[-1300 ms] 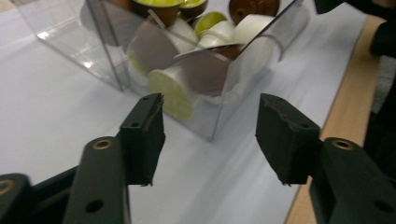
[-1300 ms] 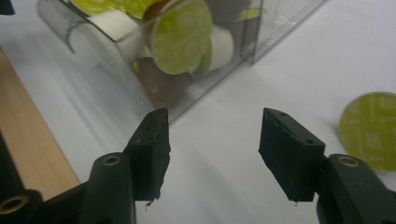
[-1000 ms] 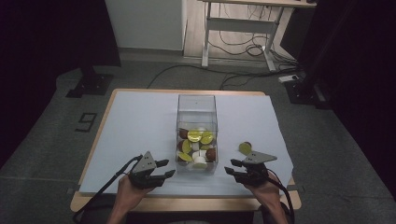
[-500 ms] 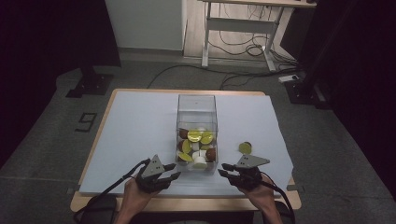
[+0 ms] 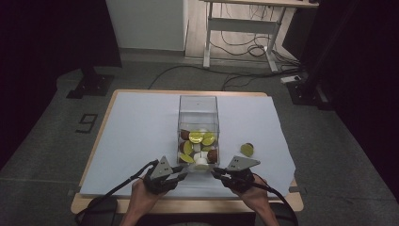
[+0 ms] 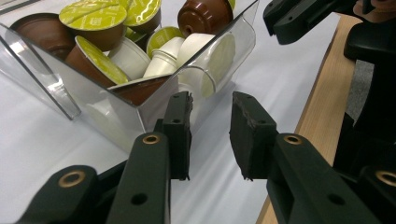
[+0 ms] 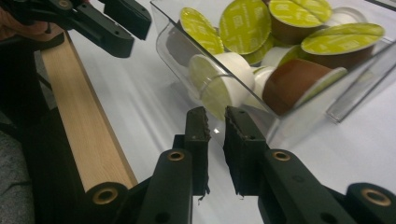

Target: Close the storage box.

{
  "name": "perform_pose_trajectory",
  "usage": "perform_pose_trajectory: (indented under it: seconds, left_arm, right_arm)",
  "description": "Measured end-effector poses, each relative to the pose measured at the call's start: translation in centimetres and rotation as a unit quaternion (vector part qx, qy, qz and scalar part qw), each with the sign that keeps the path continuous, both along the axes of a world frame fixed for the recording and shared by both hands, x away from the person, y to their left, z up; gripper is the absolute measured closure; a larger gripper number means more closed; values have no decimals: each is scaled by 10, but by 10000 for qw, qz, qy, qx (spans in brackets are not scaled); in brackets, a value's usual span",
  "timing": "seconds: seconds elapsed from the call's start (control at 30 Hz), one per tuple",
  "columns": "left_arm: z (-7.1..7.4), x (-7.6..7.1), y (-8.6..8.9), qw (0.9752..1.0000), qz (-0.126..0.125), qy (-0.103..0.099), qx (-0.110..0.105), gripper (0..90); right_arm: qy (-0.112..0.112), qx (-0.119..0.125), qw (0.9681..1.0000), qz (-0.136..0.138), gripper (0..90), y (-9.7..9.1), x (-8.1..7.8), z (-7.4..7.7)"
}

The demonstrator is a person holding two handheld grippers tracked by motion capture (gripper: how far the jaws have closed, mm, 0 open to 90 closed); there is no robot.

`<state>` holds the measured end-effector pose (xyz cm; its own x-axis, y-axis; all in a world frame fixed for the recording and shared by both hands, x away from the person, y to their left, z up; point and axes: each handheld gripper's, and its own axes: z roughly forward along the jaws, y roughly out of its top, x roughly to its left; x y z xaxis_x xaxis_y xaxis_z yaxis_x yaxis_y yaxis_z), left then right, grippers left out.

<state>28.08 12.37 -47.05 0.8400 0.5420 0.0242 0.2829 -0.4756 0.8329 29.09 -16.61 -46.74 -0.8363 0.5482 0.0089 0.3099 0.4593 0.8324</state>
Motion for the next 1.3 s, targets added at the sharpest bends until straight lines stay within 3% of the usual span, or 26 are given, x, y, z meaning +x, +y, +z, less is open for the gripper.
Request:
perform_pose_trajectory:
  seconds: [0.5, 1.3]
  left_arm:
    - [-2, 4, -7, 10000, -35, 63, 10, 752]
    - [-5, 15, -9, 9998, 16, 161, -129, 819]
  right_arm:
    - [70, -116, 9999, 85, 849, 17, 6, 0]
    - [19, -141, 9999, 42, 859, 22, 9, 0]
